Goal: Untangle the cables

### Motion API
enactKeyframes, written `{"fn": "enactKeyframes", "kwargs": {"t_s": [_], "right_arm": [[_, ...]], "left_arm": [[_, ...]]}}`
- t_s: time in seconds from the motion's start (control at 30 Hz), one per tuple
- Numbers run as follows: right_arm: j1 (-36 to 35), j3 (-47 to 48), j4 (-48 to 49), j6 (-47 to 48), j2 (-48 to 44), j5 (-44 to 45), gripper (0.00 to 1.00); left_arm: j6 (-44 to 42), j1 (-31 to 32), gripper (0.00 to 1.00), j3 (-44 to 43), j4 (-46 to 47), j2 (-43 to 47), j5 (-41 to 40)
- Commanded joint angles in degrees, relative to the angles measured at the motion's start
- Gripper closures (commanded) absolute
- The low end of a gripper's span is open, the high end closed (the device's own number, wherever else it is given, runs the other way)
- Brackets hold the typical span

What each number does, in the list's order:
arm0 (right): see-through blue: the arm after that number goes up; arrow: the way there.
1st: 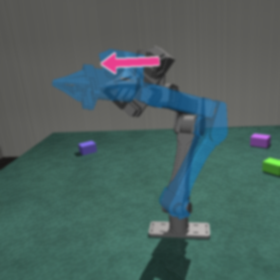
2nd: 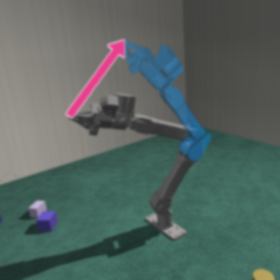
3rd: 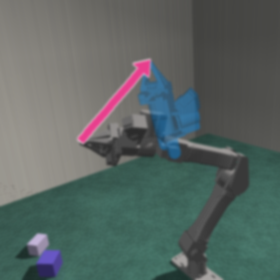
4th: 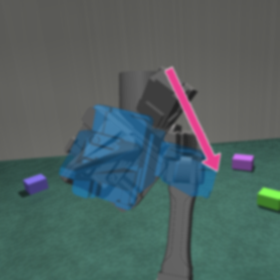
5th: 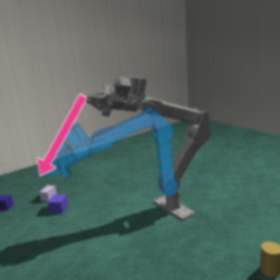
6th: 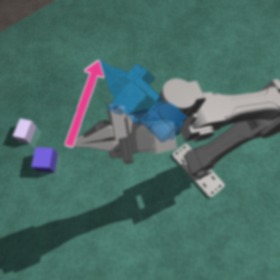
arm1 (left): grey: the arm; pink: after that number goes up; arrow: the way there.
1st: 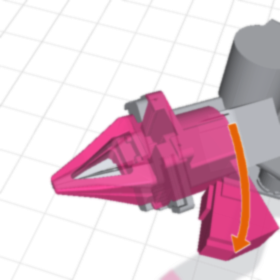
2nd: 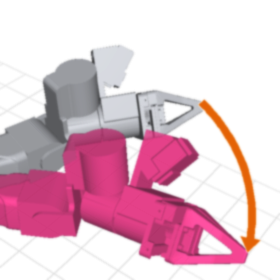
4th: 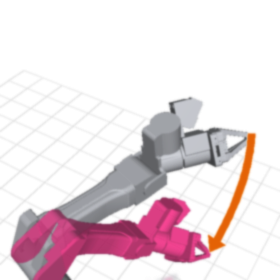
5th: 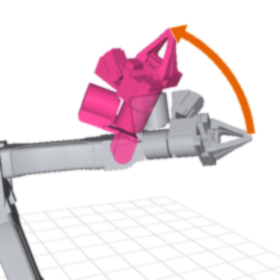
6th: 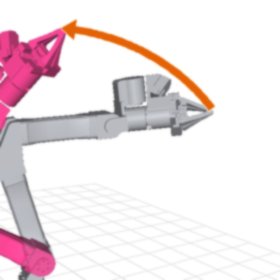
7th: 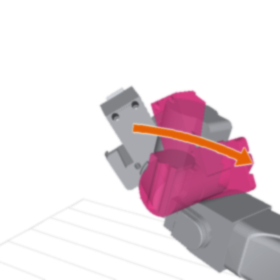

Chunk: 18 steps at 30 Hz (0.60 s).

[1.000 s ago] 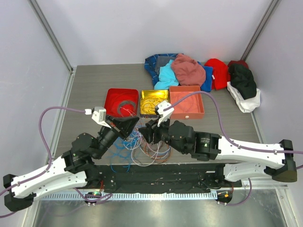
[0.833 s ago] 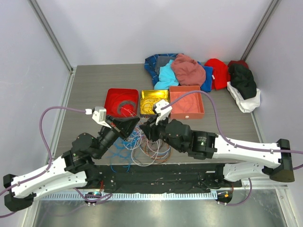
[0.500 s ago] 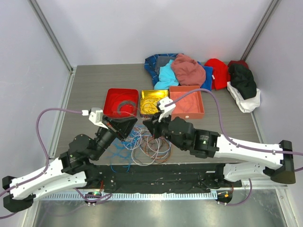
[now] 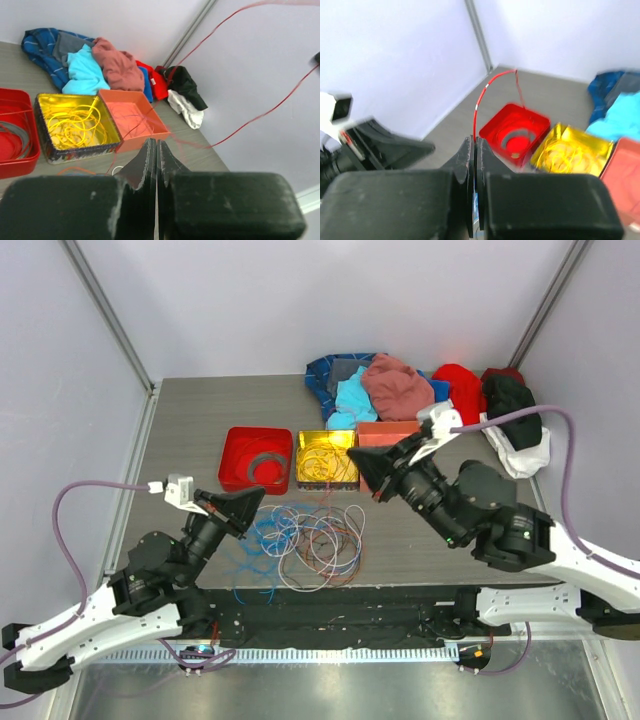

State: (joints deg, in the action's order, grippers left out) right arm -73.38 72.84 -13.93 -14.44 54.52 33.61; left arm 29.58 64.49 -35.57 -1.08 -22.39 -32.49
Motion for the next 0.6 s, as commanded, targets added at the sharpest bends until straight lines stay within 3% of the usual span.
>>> {"fn": "enactKeyframes", "kwargs": {"t_s": [0.0,0.1,0.17,0.2,0.3,0.4,0.57], "right_arm": [[0.1,10.4,-2.3,8.4,0.8,6.7,0.99],[0.0,16.9,-2.5,13.3,2.3,10.3,0.99],[0.0,21.3,-2.5,16.1,3.7,11.8,0.99],[0.1,22.7,-2.6,16.8,4.3,12.2,0.99],[0.1,28.1,-3.1,18.6,6.5,12.2,0.99],[0.0,33.7,-4.3,20.1,8.9,12.4,0.99],[0.0,34.0,-4.3,22.1,10.6,16.0,0.99]], "left_arm": [[1.0,0.1,0.94,-0.3,-2.9,1.1,-2.7],[2.1,0.1,0.83,1.4,-3.5,2.3,-3.4],[3.1,0.1,0.69,3.0,-3.3,3.0,-3.4],[3.4,0.1,0.56,3.6,-3.1,3.0,-3.2],[4.6,0.1,0.31,5.5,-2.7,2.6,-2.4],[5.7,0.1,0.24,6.1,-2.3,1.4,-1.2],[7.6,0.1,0.23,6.8,-2.2,0.2,0.3]]}}
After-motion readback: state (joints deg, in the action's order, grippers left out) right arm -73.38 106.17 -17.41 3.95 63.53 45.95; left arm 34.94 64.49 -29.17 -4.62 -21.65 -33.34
